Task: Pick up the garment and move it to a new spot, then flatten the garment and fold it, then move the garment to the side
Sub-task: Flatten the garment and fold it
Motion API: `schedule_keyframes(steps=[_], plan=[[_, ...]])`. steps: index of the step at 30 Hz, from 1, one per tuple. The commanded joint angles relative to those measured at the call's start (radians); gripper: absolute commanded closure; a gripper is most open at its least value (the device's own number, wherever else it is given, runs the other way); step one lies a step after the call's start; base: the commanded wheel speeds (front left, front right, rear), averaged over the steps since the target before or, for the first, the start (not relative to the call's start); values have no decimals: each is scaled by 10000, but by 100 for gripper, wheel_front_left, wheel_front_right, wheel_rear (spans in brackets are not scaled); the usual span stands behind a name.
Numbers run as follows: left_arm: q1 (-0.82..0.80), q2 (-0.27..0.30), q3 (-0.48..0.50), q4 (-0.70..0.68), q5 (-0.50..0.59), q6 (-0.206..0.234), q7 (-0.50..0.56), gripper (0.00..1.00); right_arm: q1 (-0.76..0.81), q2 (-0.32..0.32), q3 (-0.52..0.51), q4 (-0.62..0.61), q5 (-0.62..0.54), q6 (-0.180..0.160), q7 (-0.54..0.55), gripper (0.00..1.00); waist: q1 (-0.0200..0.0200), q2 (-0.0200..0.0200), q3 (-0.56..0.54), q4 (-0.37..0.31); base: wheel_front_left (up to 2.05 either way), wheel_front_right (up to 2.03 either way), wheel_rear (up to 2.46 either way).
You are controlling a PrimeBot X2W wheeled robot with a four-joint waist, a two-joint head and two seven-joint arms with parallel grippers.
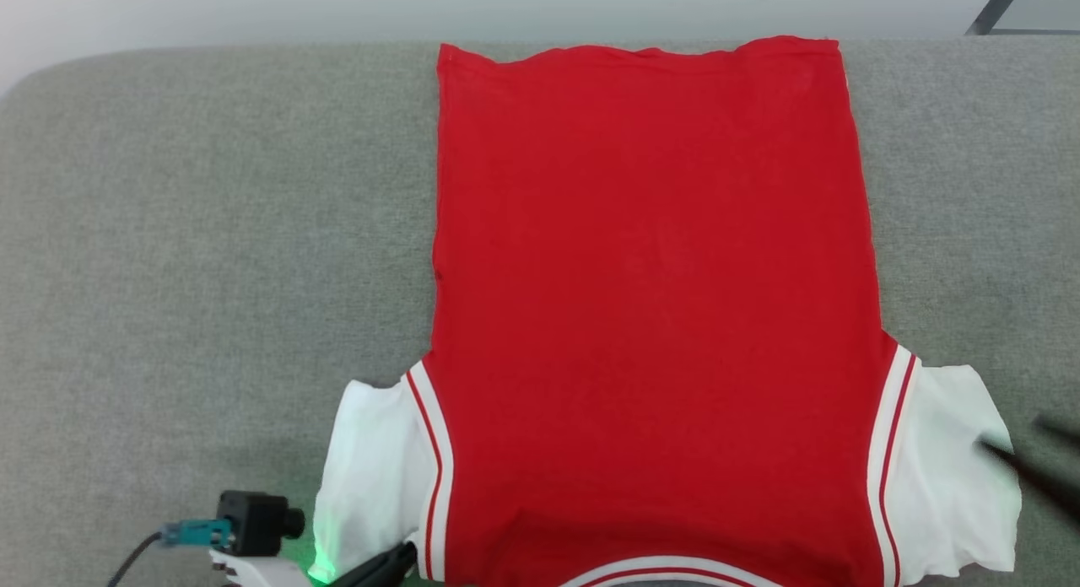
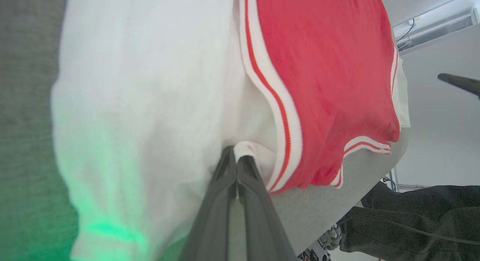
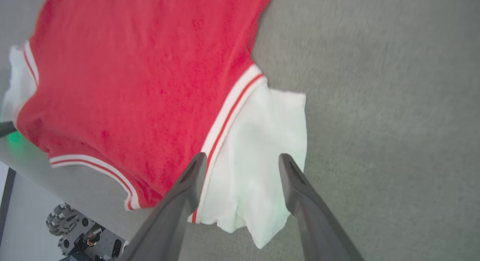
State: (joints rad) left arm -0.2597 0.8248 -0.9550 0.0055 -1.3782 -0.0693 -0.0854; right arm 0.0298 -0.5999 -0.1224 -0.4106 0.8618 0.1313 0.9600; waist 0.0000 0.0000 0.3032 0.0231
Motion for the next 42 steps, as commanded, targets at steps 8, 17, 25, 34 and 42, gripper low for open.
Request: schedule_keyframes(steps=[8,17,25,34,42], plan=[[-564,-231,-128,-565,505,149,316,100,-3032,-438,-1925,59,2,-11,986,0,0,0,541,671,0,0,0],[-1707,-1065,-373,-602,1071,-210,797,100,-8074,-456,79,4041,-2910,-9,1159,0,0,0,1560,2035,0,0,0],[-2761,-2021,-720,-111,1252,-576,988,100,-10988,-580,785,7331,-4553,-9,1845,0,0,0,2763,3315,0,0,0],[-3201,-2228,-1284,77,1090,-546,698,100,-12252,-327,1526,9357,-5215,-9,2013,0,0,0,3340,3696,0,0,0],[-3526,-2065,-1722,68,832,-515,331,100,-12126,-564,2148,10225,-5158,-9,2054,7,0,0,3492,3672,0,0,0]])
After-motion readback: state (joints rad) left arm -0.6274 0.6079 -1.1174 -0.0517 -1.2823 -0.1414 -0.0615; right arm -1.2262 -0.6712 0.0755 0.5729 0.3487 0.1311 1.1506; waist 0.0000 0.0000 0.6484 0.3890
